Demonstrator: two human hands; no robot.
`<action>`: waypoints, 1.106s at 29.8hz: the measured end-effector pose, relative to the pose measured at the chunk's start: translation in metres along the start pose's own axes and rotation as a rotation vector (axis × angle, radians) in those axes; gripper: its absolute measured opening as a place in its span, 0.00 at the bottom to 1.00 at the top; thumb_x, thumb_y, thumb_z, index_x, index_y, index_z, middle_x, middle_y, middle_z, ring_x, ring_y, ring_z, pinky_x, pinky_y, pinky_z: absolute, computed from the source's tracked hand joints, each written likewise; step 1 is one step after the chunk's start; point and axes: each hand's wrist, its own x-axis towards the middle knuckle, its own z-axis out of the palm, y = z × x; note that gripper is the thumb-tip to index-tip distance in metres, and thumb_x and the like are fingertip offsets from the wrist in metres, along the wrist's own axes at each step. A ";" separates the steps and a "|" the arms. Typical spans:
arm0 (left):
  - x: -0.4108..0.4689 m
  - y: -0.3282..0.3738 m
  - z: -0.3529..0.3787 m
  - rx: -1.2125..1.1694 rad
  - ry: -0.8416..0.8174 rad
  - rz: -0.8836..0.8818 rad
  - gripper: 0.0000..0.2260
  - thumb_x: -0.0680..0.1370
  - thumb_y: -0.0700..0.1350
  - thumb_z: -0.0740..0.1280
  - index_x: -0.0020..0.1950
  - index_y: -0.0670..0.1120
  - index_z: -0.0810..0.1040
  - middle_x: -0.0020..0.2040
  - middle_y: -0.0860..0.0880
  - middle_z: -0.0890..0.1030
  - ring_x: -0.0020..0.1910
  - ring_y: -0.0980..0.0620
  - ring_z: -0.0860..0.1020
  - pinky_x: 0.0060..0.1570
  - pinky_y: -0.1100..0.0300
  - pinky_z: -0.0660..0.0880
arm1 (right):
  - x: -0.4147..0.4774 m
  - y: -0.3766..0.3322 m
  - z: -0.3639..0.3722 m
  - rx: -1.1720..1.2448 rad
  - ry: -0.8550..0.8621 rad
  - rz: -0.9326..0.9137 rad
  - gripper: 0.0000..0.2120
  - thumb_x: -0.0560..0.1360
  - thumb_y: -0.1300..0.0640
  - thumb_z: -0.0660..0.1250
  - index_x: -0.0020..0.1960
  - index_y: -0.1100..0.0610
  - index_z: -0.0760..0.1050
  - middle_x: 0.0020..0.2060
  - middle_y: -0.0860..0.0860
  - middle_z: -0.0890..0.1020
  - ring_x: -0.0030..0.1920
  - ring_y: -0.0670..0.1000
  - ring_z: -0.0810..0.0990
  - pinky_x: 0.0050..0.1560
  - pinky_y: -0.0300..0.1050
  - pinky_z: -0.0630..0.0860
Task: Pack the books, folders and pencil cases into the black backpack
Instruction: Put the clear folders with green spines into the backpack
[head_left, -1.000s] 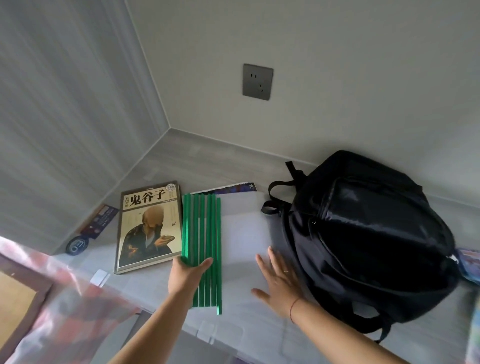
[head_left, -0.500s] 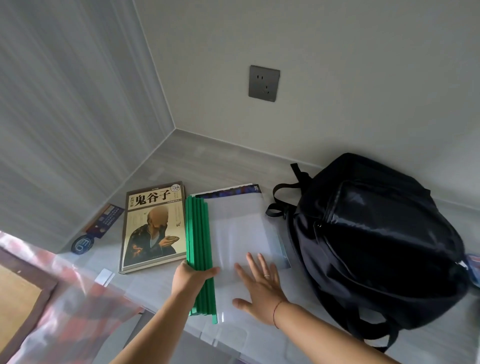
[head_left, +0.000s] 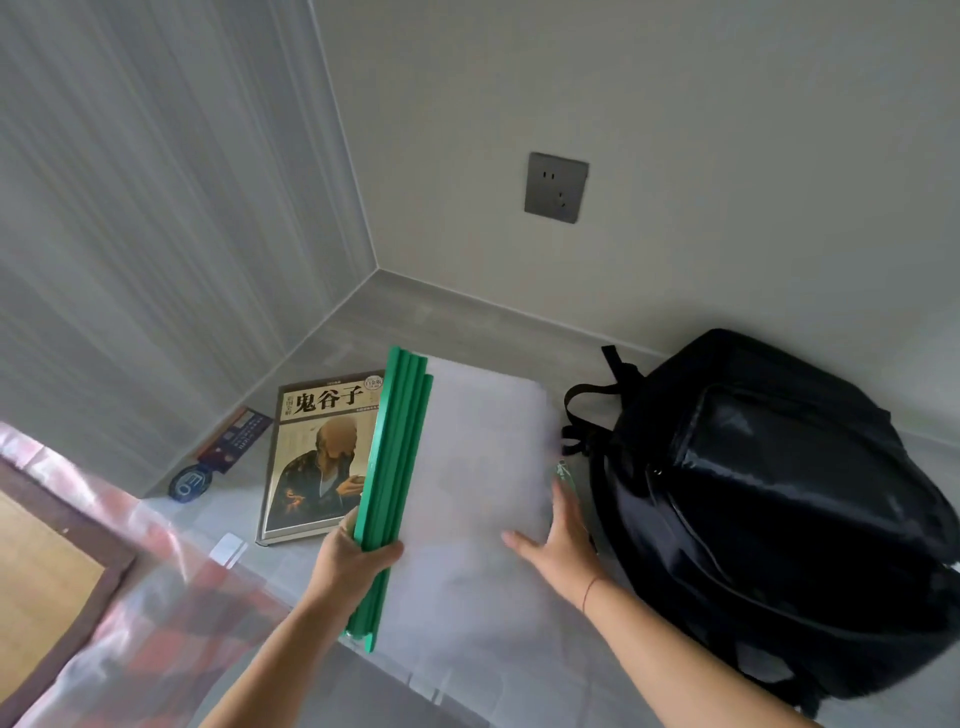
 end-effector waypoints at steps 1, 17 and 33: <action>-0.002 0.006 -0.005 -0.020 -0.023 0.018 0.14 0.68 0.34 0.74 0.45 0.51 0.76 0.42 0.41 0.81 0.40 0.45 0.77 0.42 0.55 0.74 | 0.003 -0.007 -0.004 0.188 0.004 0.018 0.47 0.70 0.52 0.73 0.76 0.54 0.45 0.75 0.50 0.54 0.73 0.45 0.57 0.72 0.44 0.57; -0.013 0.093 -0.022 -0.346 -0.133 0.163 0.14 0.68 0.31 0.73 0.48 0.44 0.77 0.42 0.44 0.80 0.43 0.48 0.78 0.43 0.58 0.74 | 0.032 -0.085 -0.127 0.818 -0.307 -0.249 0.30 0.50 0.53 0.83 0.50 0.59 0.81 0.48 0.52 0.85 0.51 0.50 0.83 0.51 0.41 0.79; -0.001 0.083 0.008 -0.319 -0.017 0.134 0.11 0.67 0.37 0.76 0.45 0.46 0.78 0.47 0.43 0.82 0.48 0.44 0.79 0.47 0.55 0.76 | 0.013 -0.063 -0.100 0.634 -0.117 -0.172 0.26 0.55 0.44 0.79 0.49 0.55 0.82 0.51 0.51 0.85 0.55 0.51 0.81 0.64 0.49 0.72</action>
